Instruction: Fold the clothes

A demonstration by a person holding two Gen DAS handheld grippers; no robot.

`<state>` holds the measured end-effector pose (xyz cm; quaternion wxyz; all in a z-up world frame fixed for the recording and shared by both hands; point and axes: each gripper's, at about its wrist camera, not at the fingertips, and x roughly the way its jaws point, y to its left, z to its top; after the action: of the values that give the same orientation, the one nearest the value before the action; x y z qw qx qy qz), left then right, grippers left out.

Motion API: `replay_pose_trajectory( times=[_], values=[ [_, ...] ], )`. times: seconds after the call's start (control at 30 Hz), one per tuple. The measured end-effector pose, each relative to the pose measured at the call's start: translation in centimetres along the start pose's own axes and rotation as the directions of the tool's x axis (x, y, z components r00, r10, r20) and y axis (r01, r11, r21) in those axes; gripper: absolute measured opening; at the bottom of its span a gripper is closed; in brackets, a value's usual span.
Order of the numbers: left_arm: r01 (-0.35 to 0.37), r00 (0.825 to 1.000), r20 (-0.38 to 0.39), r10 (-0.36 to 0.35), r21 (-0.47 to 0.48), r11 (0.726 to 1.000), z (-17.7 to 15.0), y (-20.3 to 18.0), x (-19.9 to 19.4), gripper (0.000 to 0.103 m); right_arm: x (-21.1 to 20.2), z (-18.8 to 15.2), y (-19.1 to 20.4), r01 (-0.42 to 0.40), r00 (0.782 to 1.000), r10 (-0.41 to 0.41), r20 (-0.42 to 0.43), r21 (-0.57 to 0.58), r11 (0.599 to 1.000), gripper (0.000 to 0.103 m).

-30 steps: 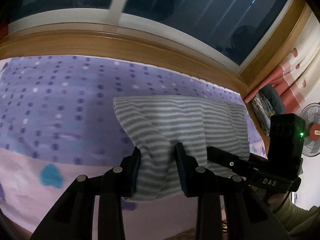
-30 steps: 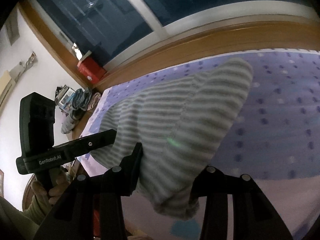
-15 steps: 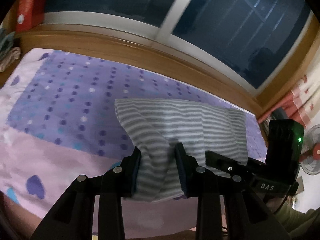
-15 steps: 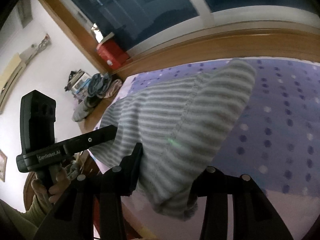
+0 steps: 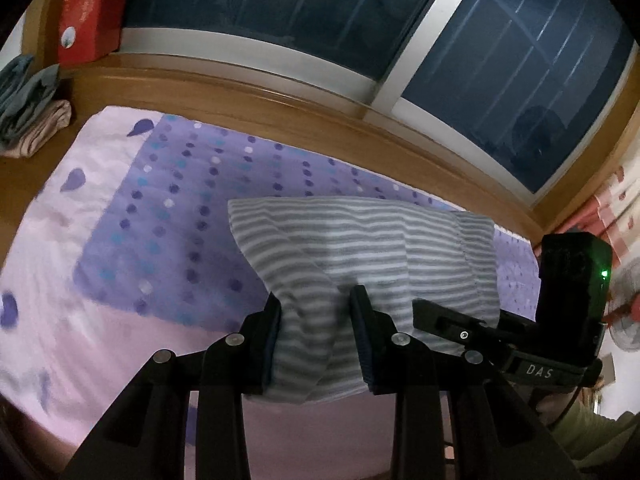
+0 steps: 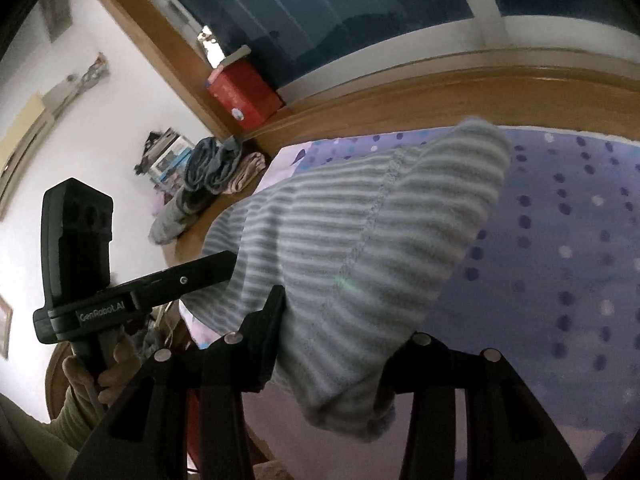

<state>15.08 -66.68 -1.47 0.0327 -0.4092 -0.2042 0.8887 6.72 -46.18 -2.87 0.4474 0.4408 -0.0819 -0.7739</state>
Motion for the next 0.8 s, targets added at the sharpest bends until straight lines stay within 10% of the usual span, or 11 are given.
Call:
replay_pose_trajectory(
  times=[0.5,0.8],
  values=[
    [-0.014,1.0,0.028,0.009,0.162,0.987,10.5,13.4,0.5,0.032,13.9,8.5,7.2,0.1,0.992,-0.094,0.085,-0.072,0.992,0.041],
    [-0.006,0.996,-0.087,0.015,0.096,0.995,8.2,17.1,5.0,0.032,18.8,6.6,5.2,0.136,0.99,-0.136,-0.043,-0.009,0.991,0.042]
  ],
)
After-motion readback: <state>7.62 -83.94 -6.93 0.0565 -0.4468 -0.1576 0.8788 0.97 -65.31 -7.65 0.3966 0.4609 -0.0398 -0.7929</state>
